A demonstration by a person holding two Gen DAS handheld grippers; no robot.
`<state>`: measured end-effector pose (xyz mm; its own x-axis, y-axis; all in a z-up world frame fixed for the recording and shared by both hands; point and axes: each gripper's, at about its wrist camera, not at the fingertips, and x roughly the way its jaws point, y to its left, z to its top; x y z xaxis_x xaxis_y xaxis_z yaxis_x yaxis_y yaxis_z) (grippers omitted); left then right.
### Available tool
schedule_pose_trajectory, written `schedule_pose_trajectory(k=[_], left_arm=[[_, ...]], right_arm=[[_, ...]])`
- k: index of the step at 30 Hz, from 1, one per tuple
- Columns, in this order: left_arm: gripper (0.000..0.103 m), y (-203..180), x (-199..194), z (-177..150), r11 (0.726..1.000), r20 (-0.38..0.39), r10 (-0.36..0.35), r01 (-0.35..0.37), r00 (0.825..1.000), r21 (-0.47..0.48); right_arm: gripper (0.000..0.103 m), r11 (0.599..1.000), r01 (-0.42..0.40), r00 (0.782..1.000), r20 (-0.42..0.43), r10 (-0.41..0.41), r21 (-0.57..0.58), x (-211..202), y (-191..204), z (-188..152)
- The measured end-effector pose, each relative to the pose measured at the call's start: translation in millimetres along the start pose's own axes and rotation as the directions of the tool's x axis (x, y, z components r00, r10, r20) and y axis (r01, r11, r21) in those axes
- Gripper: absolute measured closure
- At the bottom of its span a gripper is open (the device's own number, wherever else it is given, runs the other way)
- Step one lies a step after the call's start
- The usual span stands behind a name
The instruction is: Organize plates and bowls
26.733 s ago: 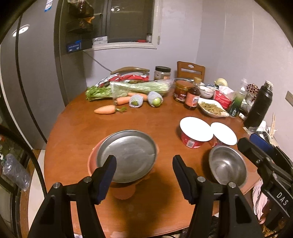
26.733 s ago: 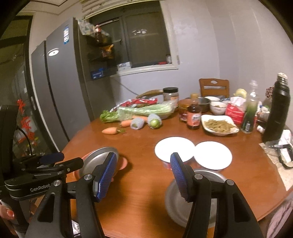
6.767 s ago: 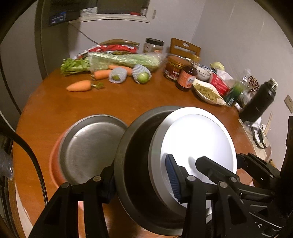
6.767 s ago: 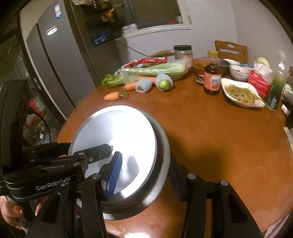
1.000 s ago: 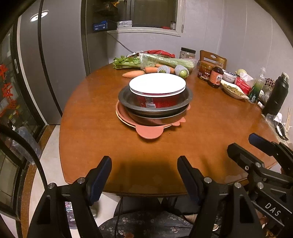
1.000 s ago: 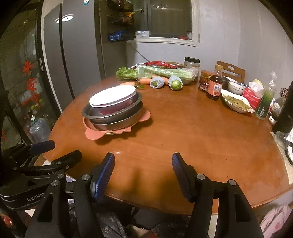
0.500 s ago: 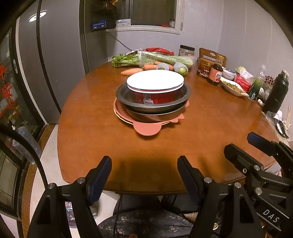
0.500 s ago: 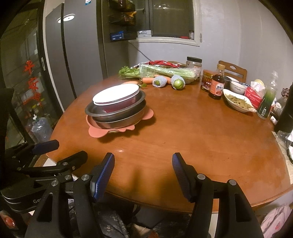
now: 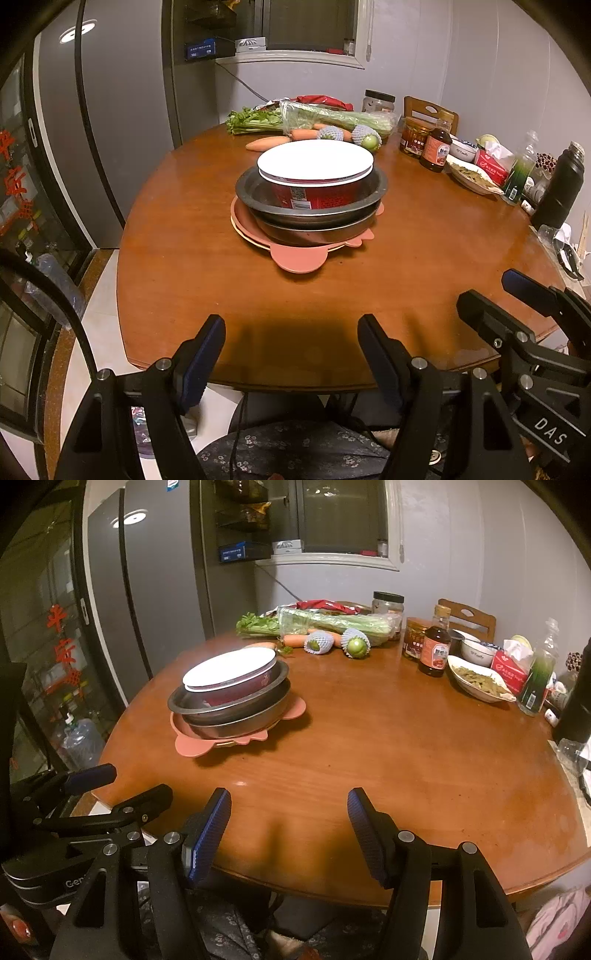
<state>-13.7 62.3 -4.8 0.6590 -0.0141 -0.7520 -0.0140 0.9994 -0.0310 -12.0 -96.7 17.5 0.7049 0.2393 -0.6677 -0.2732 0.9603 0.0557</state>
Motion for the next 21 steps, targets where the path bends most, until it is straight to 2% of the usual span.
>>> schedule_pose_trajectory(k=[21], left_arm=[[0.029, 1.6, 3.7, 3.5, 1.000, -0.005, 0.008, -0.008, 1.000, 0.005]], right_arm=[[0.035, 1.000, 0.017, 1.000, -0.006, -0.017, 0.014, -0.1, -5.9, 0.2]])
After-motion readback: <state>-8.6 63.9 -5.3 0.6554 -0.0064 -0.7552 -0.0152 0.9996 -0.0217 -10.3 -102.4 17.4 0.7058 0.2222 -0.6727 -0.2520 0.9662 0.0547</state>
